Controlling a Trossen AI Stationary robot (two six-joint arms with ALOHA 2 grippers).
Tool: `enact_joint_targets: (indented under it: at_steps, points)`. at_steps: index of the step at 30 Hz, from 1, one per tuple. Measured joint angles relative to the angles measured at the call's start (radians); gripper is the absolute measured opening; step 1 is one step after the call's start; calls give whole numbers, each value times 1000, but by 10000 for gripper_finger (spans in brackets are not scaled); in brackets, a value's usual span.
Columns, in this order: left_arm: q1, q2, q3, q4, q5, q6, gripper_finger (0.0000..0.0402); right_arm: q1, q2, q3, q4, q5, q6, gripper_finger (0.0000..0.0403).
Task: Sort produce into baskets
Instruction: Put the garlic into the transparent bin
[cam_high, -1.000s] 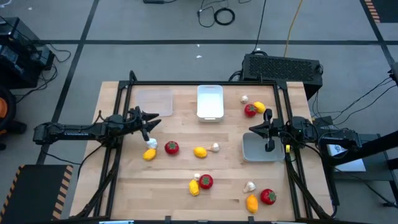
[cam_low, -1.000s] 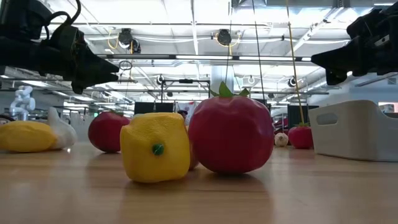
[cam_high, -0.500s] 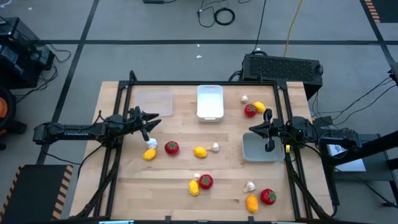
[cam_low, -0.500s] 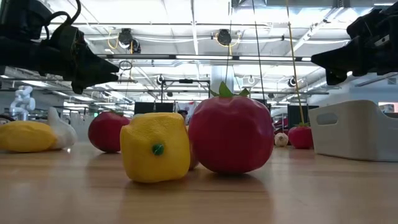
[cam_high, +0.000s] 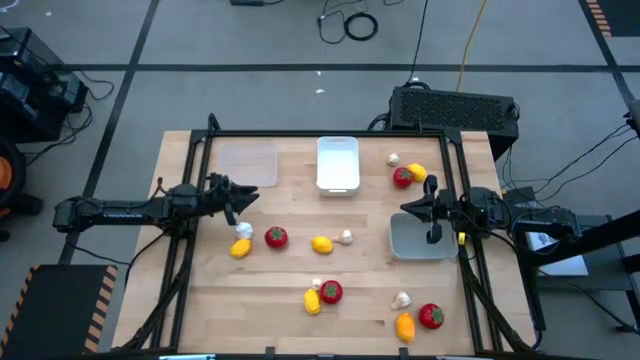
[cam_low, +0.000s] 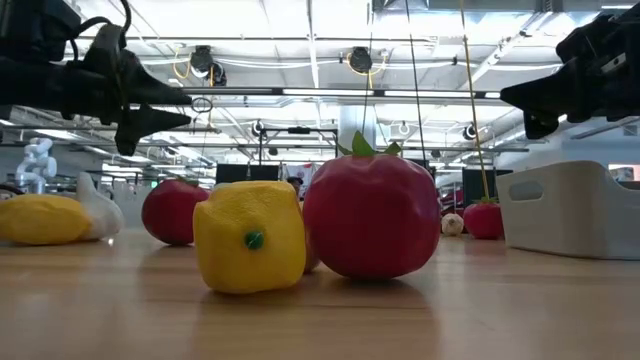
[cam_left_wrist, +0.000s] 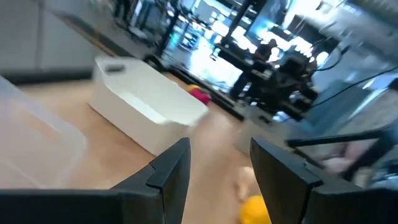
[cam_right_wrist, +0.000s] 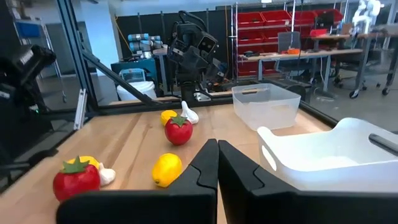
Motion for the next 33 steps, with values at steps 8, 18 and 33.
enact_joint_targets:
  at_steps: [8, 18, 33]
  points:
    - [1, 0, 1, 2, -10, -35, 175, 0, 3, 0, 2, 0, 80, 0]
    - [2, 169, 212, -85, 133, 293, 175, 0, 29, 0, 16, -1, 192, 0]
    - [-22, 523, 902, -987, 128, 413, 175, 17, 482, 138, 303, 21, 154, 0]
